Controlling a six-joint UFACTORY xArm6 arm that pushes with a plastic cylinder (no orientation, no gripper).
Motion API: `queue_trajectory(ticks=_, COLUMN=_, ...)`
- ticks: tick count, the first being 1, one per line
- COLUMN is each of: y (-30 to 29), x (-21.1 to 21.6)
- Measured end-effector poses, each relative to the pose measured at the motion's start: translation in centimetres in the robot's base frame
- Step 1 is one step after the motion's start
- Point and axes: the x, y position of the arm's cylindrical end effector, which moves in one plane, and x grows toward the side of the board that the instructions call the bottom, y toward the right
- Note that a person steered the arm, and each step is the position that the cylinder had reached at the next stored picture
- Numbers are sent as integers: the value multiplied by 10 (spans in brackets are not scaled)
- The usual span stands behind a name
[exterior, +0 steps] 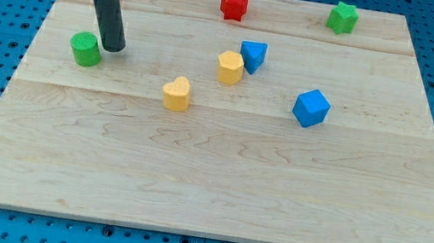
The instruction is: Push the yellow heart down a bit
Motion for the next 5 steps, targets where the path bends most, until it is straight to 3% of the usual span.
queue_trajectory(ticks=3, y=2, x=0)
queue_trajectory(ticks=5, y=102, x=-26)
